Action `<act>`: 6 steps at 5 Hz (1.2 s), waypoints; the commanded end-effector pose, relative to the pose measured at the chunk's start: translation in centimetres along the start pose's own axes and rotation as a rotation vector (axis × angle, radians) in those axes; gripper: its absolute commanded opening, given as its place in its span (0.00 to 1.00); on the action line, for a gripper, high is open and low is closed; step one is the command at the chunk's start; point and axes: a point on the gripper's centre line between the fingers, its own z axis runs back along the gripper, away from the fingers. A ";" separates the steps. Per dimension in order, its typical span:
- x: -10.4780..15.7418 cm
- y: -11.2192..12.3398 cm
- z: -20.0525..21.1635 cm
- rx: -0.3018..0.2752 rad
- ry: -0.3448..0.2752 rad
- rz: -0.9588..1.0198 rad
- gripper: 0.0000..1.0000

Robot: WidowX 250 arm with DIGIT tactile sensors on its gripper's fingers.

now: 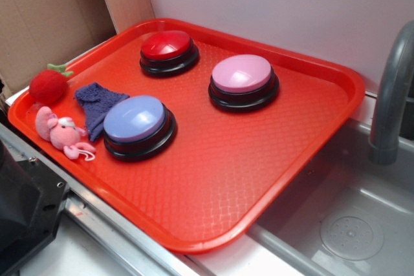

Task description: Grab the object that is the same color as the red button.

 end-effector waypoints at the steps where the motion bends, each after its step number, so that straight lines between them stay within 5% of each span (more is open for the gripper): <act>1: 0.0 0.0 0.0 0.000 0.000 0.000 1.00; 3: -0.7 3.9 -3.0 -0.007 -0.045 0.278 1.00; 6: -1.5 11.6 -10.7 0.079 -0.063 0.708 1.00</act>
